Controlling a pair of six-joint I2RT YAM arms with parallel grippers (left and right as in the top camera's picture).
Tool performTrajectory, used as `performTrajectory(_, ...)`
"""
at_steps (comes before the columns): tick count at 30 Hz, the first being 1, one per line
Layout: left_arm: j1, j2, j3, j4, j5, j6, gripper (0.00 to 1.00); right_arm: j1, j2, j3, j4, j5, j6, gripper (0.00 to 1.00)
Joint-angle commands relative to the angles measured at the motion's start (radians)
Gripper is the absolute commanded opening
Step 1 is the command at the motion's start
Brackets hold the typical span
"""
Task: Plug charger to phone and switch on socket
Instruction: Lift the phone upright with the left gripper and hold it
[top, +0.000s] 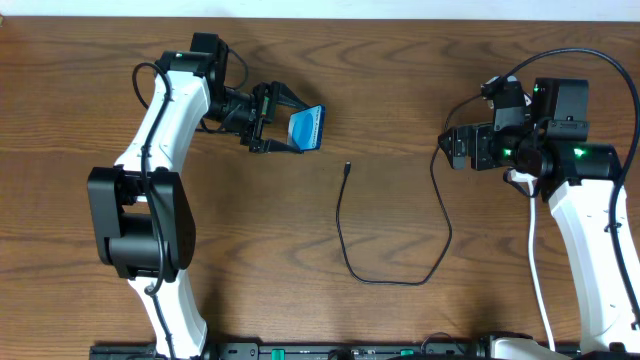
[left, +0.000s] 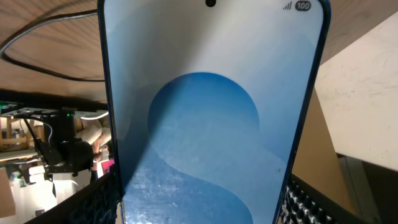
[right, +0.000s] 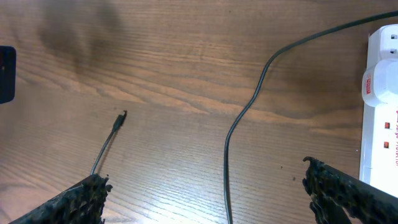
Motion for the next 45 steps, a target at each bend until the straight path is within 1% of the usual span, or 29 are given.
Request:
performTrajectory(1, 0.001, -0.03, 0.001, -0.006, 0.043, -0.016, 0.51, -0.002, -0.002, 0.023, 0.003, 0.001, 0.005, 0.99)
performTrajectory(36, 0.001, -0.03, 0.001, -0.006, 0.031, -0.016, 0.51, -0.002, -0.002, 0.023, 0.002, -0.002, 0.018, 0.99)
performTrajectory(40, 0.001, -0.03, 0.001, -0.006, -0.022, -0.024, 0.51, -0.002, -0.002, 0.023, 0.005, -0.002, 0.05, 0.99)
performTrajectory(45, 0.001, -0.03, 0.001, -0.006, -0.022, -0.027, 0.52, -0.002, -0.002, 0.023, 0.007, -0.002, 0.05, 0.99)
